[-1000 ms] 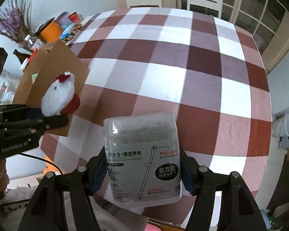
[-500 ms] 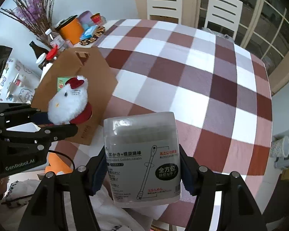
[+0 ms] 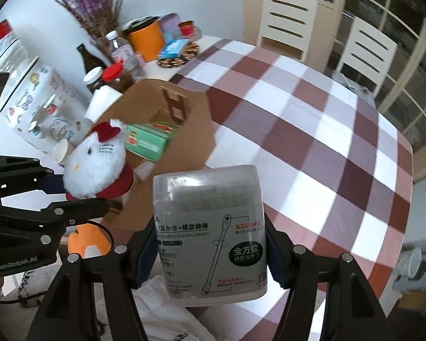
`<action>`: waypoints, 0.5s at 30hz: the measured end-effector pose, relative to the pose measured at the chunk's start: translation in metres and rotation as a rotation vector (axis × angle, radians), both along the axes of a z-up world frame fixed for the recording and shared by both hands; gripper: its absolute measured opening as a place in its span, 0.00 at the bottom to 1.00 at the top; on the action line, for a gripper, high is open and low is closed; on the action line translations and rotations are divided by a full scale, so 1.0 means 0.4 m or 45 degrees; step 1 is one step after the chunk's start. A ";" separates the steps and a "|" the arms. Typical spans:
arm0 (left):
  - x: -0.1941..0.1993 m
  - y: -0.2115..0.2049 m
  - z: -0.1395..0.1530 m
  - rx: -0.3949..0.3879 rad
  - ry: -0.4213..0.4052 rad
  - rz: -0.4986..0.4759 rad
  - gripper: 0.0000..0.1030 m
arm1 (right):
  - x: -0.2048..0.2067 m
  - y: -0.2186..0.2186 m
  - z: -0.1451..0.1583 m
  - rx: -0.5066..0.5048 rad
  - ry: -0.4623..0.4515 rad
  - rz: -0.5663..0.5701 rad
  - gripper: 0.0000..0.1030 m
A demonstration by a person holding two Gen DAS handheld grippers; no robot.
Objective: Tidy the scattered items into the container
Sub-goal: 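Lift and carry the plush with the left gripper while the right carries the swab box to the box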
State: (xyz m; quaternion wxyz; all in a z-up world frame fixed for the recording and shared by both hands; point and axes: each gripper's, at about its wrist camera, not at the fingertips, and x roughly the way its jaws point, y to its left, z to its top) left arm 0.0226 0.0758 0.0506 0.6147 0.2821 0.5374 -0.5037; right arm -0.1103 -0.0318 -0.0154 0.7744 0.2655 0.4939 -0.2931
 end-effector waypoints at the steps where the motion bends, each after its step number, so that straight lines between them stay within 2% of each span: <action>1: 0.013 0.008 0.008 -0.008 0.001 0.020 0.32 | 0.015 -0.001 0.004 0.000 -0.004 0.016 0.64; 6: 0.079 0.049 0.026 -0.030 0.004 0.108 0.33 | 0.080 0.002 0.020 -0.022 -0.008 0.088 0.64; 15: 0.180 0.119 0.019 -0.025 0.018 0.230 0.33 | 0.173 0.006 0.021 -0.019 0.002 0.170 0.64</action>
